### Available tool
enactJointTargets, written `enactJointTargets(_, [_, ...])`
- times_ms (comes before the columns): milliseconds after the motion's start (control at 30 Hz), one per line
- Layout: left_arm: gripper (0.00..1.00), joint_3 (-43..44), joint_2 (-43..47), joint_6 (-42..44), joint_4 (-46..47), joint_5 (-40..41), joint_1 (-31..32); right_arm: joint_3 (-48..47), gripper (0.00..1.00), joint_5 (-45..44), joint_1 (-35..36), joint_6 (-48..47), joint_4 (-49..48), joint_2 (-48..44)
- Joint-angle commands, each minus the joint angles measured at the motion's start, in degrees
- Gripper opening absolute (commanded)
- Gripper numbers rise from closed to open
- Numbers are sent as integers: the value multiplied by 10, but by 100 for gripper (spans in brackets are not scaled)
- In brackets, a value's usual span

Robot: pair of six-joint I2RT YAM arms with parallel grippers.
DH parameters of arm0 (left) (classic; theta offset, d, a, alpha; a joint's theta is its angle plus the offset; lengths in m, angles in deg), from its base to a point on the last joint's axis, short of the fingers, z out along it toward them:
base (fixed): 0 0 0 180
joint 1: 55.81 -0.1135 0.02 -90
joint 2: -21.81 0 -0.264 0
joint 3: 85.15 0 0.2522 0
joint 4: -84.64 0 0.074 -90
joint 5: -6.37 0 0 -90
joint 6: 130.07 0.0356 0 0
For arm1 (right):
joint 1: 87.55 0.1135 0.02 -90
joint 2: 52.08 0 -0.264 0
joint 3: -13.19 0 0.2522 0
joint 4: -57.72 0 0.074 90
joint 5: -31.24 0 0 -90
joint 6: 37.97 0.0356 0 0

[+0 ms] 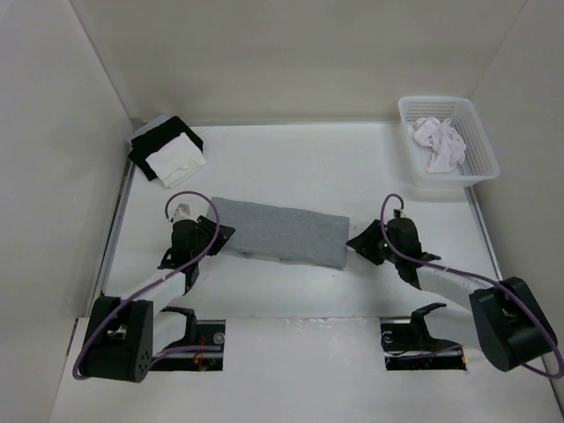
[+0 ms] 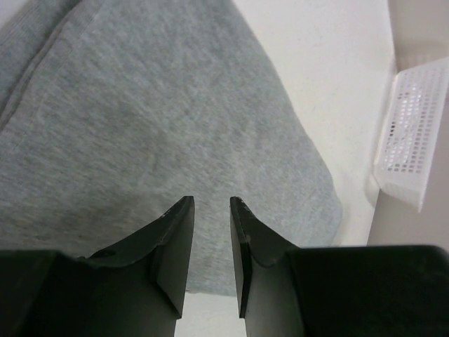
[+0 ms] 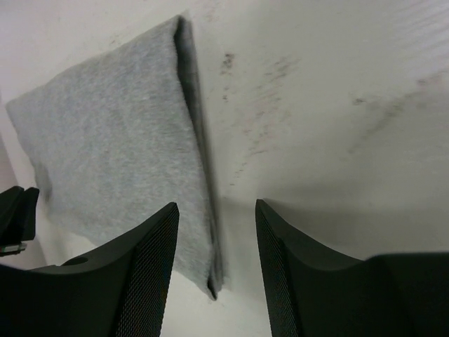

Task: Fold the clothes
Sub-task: Fold the tank top

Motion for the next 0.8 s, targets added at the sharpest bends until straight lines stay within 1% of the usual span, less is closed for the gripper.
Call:
enactJointTargets(0, [26,19,51,24,-21,14,8,-13,53,34,10,4,-50,53])
enactJointTargets(67, [26,23,78,28,-40,29,16,-24,51,42,15,7,-68,85])
enactJointTargets(200, [27,31,122,39,-72,63,32,-33,40,47,28,38,-108,136])
enactJointTargets(267, [27,35,133,42,-78,69,39,-31,30,59,29,51,-134,153])
enactJointTargets(333, [27,37,138,42,-80,71,46,-23,16,65,29,62,-159,160])
enactJointTargets(367, [27,38,138,40,-80,71,51,-15,8,59,29,64,-165,152])
enactJointTargets(400, [27,40,138,39,-80,71,57,-6,3,56,25,64,-165,131])
enactJointTargets(467, [27,41,138,35,-78,75,72,20,0,43,4,62,-148,65])
enactJointTargets(500, [27,41,136,32,-77,80,84,30,0,38,-12,58,-115,16])
enactJointTargets(567, [27,45,127,27,-73,96,114,30,0,28,-38,27,-5,-98])
enactJointTargets(667, [27,58,104,21,-61,121,171,-7,0,-8,-46,-11,162,-233])
enactJointTargets(700, [27,63,95,18,-53,130,192,-23,1,-27,-42,-16,195,-261])
enactJointTargets(767, [28,72,76,13,-38,147,231,-63,1,-56,-12,-18,245,-277])
